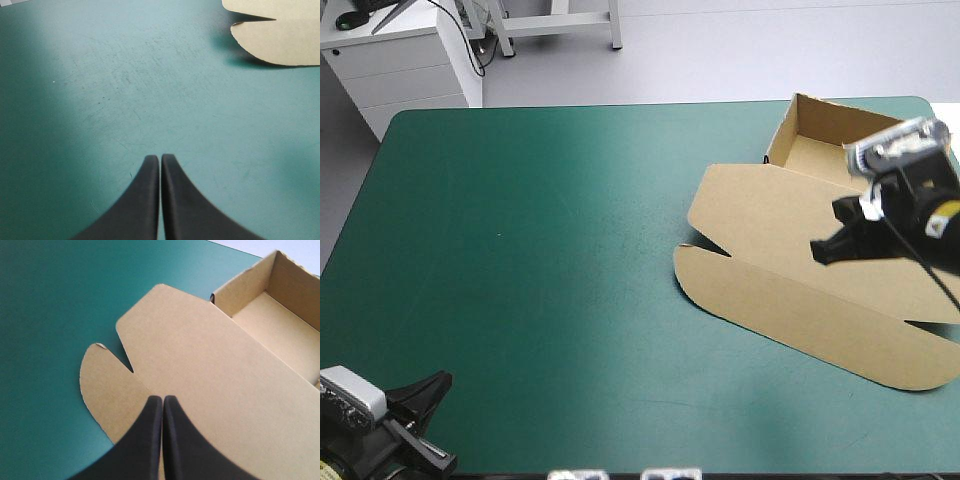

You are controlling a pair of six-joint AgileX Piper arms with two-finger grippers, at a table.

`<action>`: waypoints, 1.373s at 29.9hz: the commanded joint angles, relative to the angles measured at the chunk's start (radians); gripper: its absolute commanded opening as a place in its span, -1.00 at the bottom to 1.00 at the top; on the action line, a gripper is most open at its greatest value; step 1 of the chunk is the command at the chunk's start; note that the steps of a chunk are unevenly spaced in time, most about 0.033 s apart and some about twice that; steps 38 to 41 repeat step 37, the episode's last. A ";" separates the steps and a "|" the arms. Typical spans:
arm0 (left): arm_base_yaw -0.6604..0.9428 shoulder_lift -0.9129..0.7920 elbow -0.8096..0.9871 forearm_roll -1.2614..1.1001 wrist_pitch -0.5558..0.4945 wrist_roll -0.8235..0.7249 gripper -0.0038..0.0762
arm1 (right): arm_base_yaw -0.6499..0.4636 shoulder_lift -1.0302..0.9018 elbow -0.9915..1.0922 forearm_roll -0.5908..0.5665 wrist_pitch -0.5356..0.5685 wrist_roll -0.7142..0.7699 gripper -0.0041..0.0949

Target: Fold the box

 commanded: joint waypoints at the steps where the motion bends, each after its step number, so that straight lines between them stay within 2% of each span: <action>1: -0.008 0.020 -0.022 -0.006 -0.080 -0.003 -0.92 | 0.000 -0.172 0.192 -0.013 -0.186 -0.006 -0.95; 3: -0.008 0.020 -0.022 -0.007 -0.083 -0.003 -0.92 | 0.000 -0.262 0.313 -0.010 -0.250 -0.006 -0.95; 7: -0.008 0.020 -0.022 -0.007 -0.081 -0.003 -0.92 | 0.000 -0.394 0.493 -0.001 -0.310 0.019 -0.95; 13: -0.008 0.020 -0.021 -0.007 -0.126 -0.012 -0.92 | 0.000 -0.581 0.686 0.017 -0.408 0.031 -0.95; 17: -0.008 0.020 0.001 -0.007 -0.141 -0.012 -0.92 | 0.000 -0.692 0.779 0.013 -0.412 0.031 -0.95; 22: -0.008 0.020 0.063 -0.027 -0.213 -0.012 -0.92 | 0.000 -0.773 0.850 -0.005 -0.407 0.031 -0.95; 31: -0.008 0.020 0.065 -0.006 -0.211 -0.012 -0.92 | 0.000 -0.783 0.923 -0.007 -0.344 0.039 -0.95; 41: -0.008 0.020 0.067 -0.006 -0.211 -0.012 -0.92 | 0.000 -0.783 0.935 -0.007 -0.346 0.039 -0.95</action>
